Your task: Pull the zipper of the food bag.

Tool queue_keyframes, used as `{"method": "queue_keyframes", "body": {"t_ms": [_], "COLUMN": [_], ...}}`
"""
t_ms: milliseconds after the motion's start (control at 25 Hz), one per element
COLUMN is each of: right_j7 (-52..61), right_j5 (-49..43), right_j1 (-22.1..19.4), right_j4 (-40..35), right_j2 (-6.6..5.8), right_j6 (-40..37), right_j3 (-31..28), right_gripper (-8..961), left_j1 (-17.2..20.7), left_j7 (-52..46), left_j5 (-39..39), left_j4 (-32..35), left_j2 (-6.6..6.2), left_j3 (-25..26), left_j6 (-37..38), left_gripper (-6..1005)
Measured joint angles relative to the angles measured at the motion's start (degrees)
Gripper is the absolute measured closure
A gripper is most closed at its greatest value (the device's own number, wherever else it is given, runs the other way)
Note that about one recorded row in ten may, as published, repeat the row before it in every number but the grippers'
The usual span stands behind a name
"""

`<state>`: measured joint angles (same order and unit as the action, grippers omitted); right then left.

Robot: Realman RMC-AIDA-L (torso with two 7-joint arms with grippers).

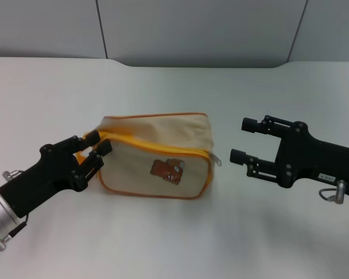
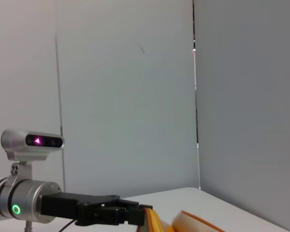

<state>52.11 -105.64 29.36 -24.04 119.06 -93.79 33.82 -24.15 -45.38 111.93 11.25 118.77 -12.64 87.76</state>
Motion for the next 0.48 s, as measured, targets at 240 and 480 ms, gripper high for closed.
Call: {"method": "queue_keyframes", "body": {"t_ms": [240,480], "right_j7": [1.1,7.4], "right_j5": [0.0,-1.8], "right_j1": [-1.2,-2.0], "right_j4": [0.4,0.4], "right_j2": [-0.43,-2.28], "right_j6": [-4.3,-11.2], "right_j3": [-0.9,0.1], "right_gripper": [259,205], "left_j1": [1.6,-0.4], "left_j7": [-1.6,-9.7], "left_j5": [0.1,4.0], "left_j4": [1.2,7.9], "left_j2": [-2.02,-4.97], "left_j3": [2.4,-12.9], "left_j6": [11.6,21.8], "left_gripper": [651,319]}}
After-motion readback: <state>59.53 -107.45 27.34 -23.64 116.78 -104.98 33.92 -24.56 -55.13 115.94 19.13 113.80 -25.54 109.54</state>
